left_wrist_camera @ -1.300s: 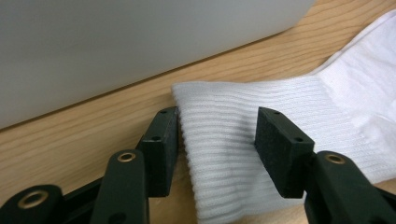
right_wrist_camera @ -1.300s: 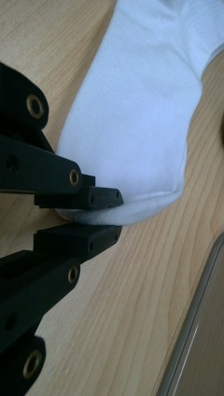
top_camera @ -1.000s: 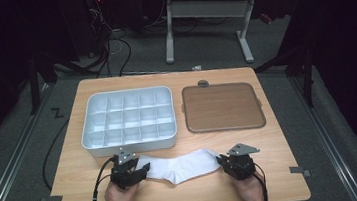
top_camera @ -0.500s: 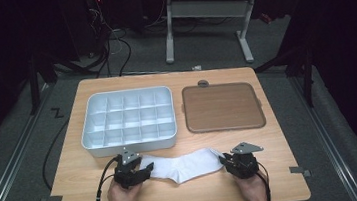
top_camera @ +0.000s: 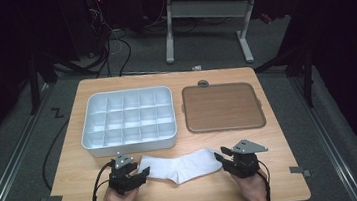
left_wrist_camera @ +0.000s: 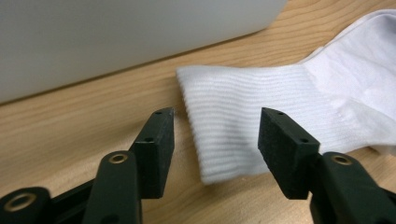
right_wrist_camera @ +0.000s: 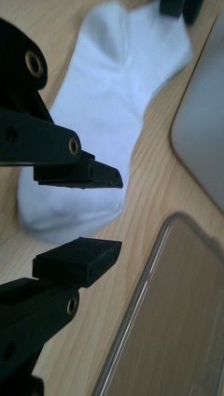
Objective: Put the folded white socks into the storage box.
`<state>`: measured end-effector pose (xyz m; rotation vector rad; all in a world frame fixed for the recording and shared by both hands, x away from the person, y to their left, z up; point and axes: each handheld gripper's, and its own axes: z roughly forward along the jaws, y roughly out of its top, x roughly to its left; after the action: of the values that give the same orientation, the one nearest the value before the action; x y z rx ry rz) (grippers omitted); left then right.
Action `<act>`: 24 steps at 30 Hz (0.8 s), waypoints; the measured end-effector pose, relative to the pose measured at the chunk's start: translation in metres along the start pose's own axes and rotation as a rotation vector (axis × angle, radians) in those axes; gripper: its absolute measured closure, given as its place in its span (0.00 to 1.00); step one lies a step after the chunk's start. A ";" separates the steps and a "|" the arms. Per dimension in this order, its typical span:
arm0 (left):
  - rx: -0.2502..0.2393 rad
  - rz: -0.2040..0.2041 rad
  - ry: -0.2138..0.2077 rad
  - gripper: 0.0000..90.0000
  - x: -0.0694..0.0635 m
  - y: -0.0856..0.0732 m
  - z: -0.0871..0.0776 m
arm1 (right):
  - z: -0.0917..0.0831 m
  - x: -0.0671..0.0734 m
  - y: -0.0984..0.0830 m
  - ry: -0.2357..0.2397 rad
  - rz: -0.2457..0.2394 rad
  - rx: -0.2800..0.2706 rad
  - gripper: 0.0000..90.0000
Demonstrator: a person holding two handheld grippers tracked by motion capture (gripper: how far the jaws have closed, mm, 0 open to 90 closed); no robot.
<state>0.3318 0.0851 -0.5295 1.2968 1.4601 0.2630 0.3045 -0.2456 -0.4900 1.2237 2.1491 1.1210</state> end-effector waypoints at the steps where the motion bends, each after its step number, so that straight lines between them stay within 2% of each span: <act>1: 0.001 -0.001 0.002 0.54 0.000 -0.001 0.000 | 0.001 0.003 0.002 0.021 -0.002 -0.007 0.73; 3: 0.006 0.003 0.007 0.55 0.000 -0.003 0.000 | 0.002 0.006 0.003 0.036 -0.007 -0.009 0.75; 4: 0.005 0.005 0.009 0.55 -0.001 -0.005 0.000 | 0.007 0.015 0.007 0.085 -0.026 -0.002 0.77; 7: 0.001 -0.005 0.012 0.55 -0.001 -0.006 0.000 | 0.014 0.023 0.009 0.113 -0.048 0.013 0.79; 8: 0.000 -0.013 0.015 0.55 -0.001 -0.006 0.000 | 0.024 0.032 0.011 0.148 -0.069 0.032 0.80; 13: -0.003 -0.004 0.021 0.57 -0.002 -0.008 0.000 | 0.037 0.043 0.012 0.186 -0.077 0.054 0.82; 14: -0.002 0.016 0.026 0.58 -0.004 -0.009 0.001 | 0.046 0.049 0.011 0.203 -0.083 0.068 0.83; 15: -0.002 0.016 0.026 0.58 -0.004 -0.009 0.001 | 0.046 0.049 0.011 0.203 -0.083 0.068 0.83; 16: 0.003 0.045 0.037 0.59 -0.006 -0.010 0.002 | 0.052 0.054 0.011 0.216 -0.086 0.077 0.84; 17: 0.006 0.052 0.039 0.60 -0.006 -0.010 0.002 | 0.055 0.056 0.011 0.221 -0.090 0.082 0.84; 24: 0.004 0.056 0.022 0.69 -0.007 -0.012 0.003 | 0.067 0.070 0.012 0.242 -0.114 0.101 0.86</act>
<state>0.3257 0.0733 -0.5354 1.3432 1.4454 0.3118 0.3202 -0.1531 -0.5178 1.0369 2.4486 1.1755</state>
